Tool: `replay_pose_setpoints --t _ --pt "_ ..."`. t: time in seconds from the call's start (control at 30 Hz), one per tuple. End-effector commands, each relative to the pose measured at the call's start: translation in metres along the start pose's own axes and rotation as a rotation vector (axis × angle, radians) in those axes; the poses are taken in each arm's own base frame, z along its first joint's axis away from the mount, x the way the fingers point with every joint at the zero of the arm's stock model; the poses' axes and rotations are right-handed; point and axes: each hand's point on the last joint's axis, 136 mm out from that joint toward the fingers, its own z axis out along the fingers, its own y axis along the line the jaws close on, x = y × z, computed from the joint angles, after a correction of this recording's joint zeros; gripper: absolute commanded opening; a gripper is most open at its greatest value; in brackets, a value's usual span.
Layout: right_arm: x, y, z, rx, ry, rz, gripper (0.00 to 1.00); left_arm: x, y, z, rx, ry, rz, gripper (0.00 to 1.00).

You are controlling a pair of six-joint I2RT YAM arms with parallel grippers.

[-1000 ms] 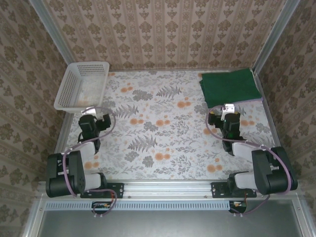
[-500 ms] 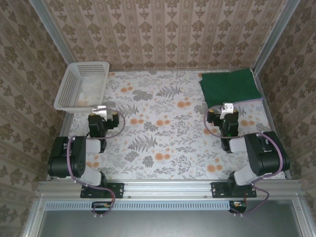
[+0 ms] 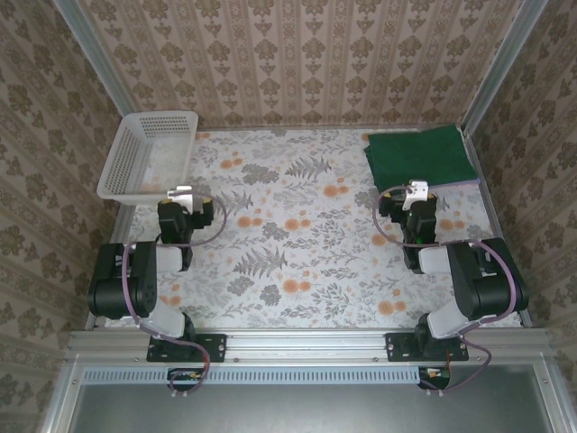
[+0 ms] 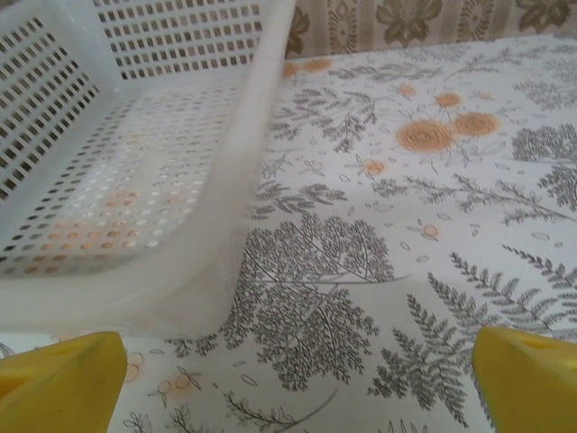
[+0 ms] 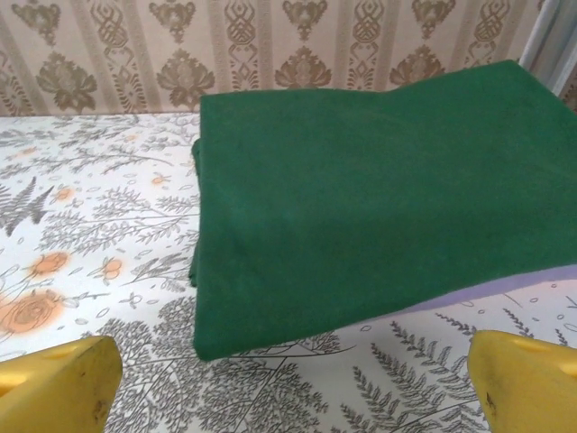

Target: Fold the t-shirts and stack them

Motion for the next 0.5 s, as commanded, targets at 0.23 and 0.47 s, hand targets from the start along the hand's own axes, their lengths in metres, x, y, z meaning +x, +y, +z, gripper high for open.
replay_pose_setpoints --t 0.23,0.47 --pt "0.0133 -0.0018 0.0008 0.002 0.059 0.013 1.0 0.0012 -0.0041 -0.0004 0.022 0.01 -0.008 1.0" --pt "0.0135 -0.0017 0.0002 0.002 0.058 0.011 1.0 0.001 -0.0041 -0.0004 0.022 0.009 -0.009 1.0"
